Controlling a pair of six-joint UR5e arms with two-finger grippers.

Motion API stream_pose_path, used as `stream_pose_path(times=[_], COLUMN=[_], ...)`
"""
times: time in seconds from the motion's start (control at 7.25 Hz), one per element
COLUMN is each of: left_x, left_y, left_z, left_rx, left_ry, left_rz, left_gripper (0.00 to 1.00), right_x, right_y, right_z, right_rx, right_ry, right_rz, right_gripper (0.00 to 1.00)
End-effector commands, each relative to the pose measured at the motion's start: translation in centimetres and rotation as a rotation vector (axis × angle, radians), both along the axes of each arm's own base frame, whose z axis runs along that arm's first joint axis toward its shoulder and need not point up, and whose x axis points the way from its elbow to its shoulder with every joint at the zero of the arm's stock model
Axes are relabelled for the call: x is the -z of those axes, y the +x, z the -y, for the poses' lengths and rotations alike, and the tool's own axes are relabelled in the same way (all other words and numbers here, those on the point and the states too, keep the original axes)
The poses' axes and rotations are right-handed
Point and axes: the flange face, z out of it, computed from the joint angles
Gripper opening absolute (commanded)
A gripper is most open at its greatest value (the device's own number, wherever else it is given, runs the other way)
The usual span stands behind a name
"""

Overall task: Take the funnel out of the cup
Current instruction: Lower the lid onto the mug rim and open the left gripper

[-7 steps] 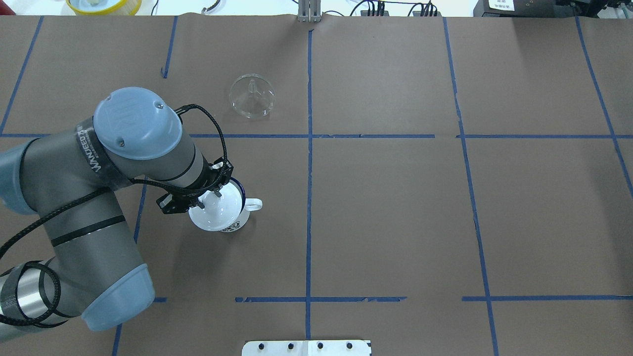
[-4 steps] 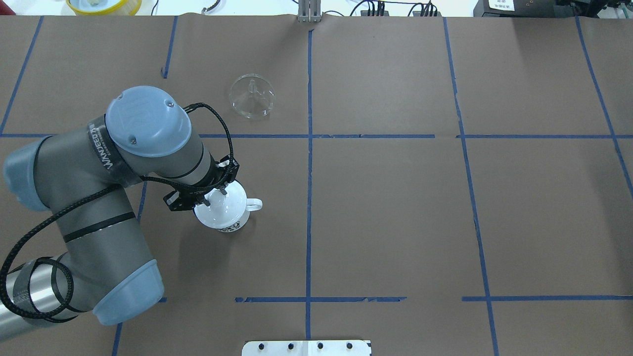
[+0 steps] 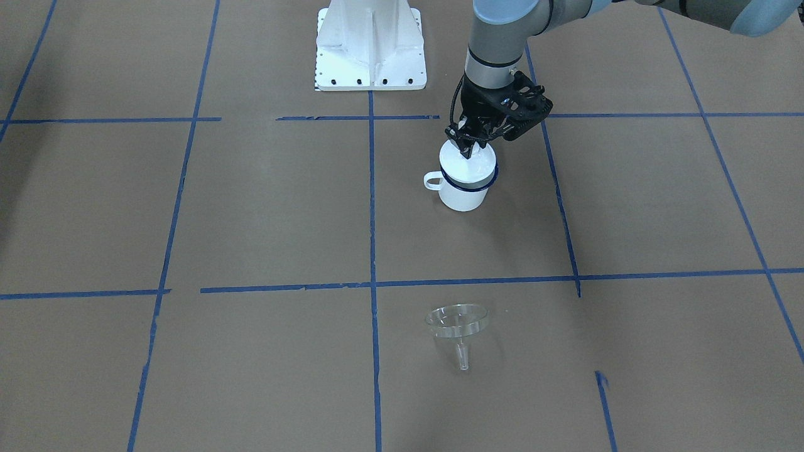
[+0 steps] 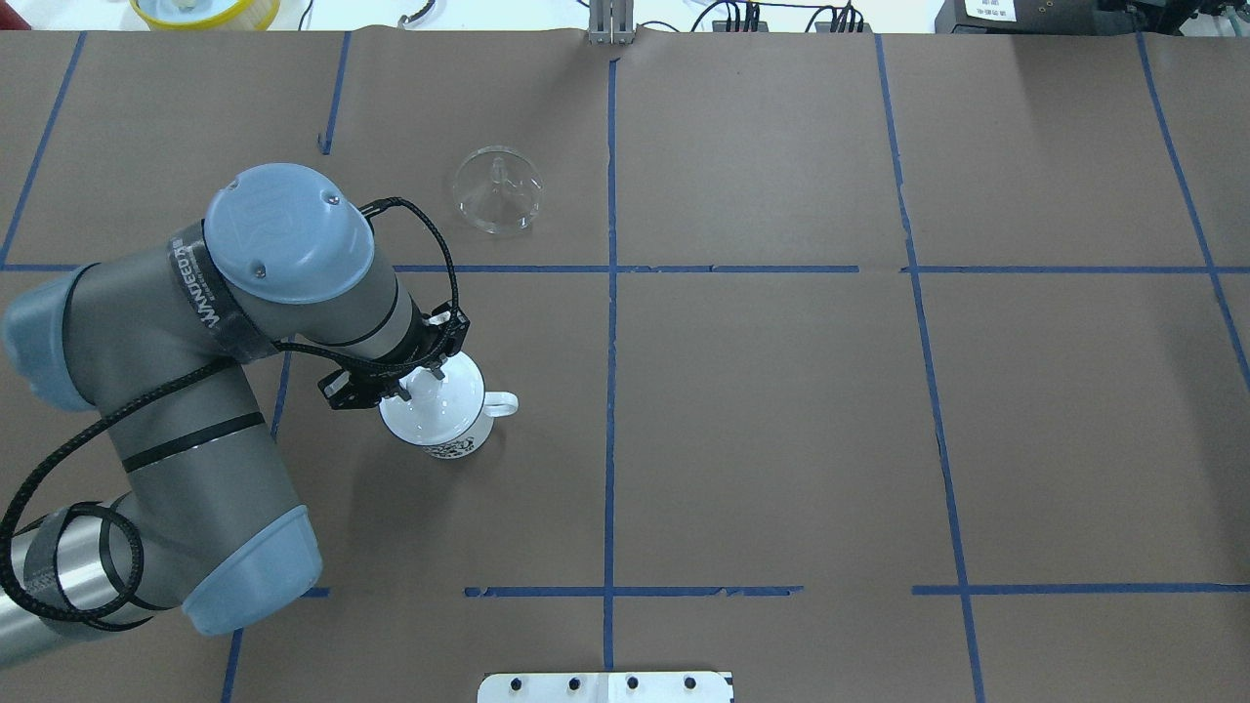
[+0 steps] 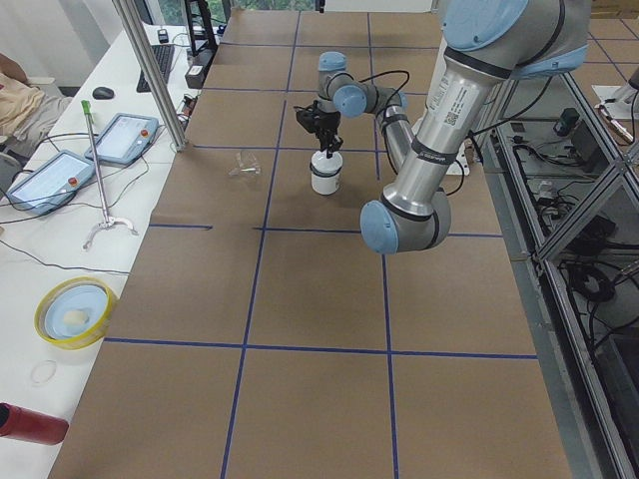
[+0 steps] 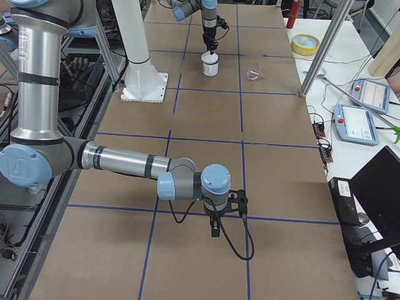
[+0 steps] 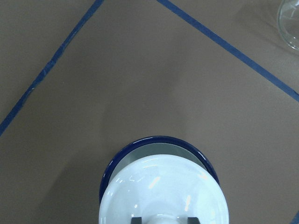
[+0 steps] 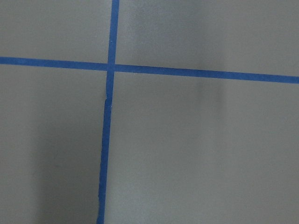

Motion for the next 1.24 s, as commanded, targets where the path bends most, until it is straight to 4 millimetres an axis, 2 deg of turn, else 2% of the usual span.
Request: stream_pose_path(times=[0.0, 0.83, 0.97, 1.1], left_x=[-0.23, -0.77, -0.79, -0.92], left_y=[-0.06, 0.73, 0.72, 0.76], left_z=[0.03, 0.4, 0.4, 0.42], left_rx=[-0.005, -0.008, -0.008, -0.008], left_ry=[0.003, -0.008, -0.009, -0.009], left_rz=[0.004, 0.017, 0.018, 0.019], left_gripper=[0.0, 0.0, 0.1, 0.8], right_x=[0.07, 0.07, 0.07, 0.0], right_y=[0.0, 0.0, 0.0, 0.0], right_z=[0.02, 0.02, 0.02, 0.0], right_rx=[0.0, 0.0, 0.0, 0.0], right_ry=[0.001, 0.001, 0.001, 0.0], right_rz=[0.0, 0.0, 0.0, 0.0], right_gripper=[1.0, 1.0, 1.0, 1.0])
